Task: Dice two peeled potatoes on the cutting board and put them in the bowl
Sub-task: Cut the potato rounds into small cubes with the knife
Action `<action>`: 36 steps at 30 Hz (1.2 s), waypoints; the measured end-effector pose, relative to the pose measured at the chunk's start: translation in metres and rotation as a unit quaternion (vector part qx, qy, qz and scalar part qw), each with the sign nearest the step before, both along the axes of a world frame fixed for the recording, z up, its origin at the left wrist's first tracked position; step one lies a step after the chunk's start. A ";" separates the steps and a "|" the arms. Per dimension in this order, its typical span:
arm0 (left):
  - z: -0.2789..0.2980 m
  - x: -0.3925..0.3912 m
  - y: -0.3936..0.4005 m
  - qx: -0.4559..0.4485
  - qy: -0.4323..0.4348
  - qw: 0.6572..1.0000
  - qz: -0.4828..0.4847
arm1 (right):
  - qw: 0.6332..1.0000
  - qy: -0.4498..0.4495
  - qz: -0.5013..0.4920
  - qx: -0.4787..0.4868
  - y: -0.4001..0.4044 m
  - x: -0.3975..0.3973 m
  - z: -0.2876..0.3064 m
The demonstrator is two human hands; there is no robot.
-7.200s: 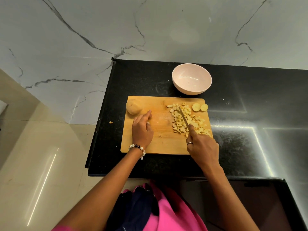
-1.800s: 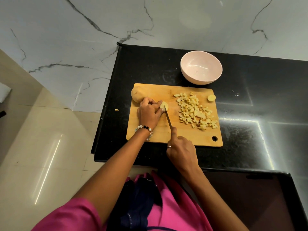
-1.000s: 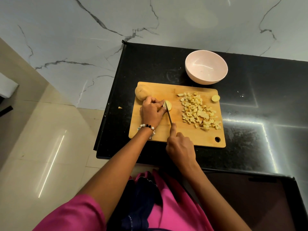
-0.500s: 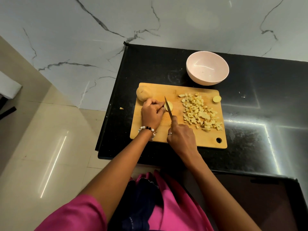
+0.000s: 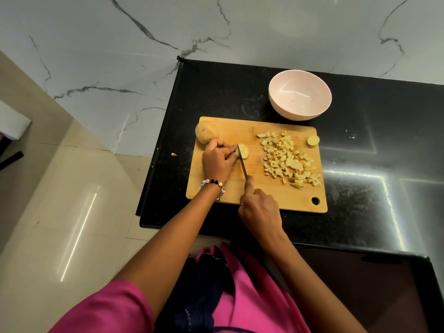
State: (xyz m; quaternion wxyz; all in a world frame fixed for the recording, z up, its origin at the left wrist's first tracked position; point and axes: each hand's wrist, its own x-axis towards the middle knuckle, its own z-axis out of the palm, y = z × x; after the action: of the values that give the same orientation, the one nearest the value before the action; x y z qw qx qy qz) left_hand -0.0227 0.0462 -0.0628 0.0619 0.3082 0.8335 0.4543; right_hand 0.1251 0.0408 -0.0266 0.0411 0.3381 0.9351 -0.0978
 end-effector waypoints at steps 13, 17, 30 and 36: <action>0.011 0.010 0.000 -0.099 0.031 0.994 -0.025 | 0.983 0.161 -0.062 -0.054 0.029 0.015 0.020; 0.022 0.026 0.016 -0.212 0.044 0.976 0.002 | 0.977 0.187 -0.091 -0.051 0.036 0.014 0.020; 0.026 -0.005 0.021 -0.192 0.046 0.966 -0.166 | 0.972 0.200 -0.106 -0.056 0.040 0.019 0.016; 0.027 -0.013 0.013 -0.172 0.016 0.970 -0.174 | 0.978 0.175 -0.090 -0.061 0.036 0.015 0.010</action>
State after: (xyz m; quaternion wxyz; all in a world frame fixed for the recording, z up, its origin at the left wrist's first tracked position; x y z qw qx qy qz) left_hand -0.0354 0.0596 -0.0354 0.1782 0.4404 0.8337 0.2814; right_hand 0.1396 0.0769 -0.0163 -0.1118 0.3957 0.8857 -0.2157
